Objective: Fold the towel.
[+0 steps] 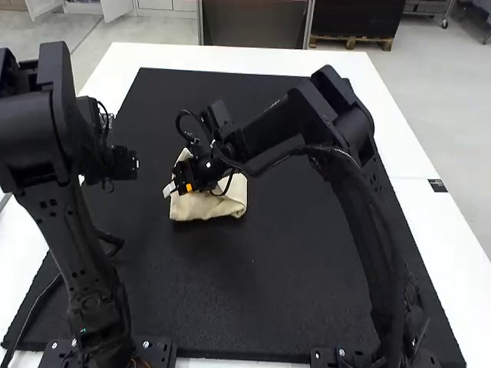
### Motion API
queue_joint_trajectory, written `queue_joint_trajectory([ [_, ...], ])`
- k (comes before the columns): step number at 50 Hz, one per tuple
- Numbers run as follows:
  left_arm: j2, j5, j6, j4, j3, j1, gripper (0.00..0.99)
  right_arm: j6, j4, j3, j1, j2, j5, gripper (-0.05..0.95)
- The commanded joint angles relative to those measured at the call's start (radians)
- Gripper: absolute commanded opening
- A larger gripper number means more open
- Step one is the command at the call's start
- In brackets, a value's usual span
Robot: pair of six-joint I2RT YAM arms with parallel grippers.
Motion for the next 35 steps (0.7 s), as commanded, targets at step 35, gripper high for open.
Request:
queue_joint_trajectory([
  [35, 0.017, -0.021, 0.03, 0.048, 0.001, 0.0, 0.961, -0.15, -0.036, -0.053, -0.078, -0.303, 0.038, 0.91],
])
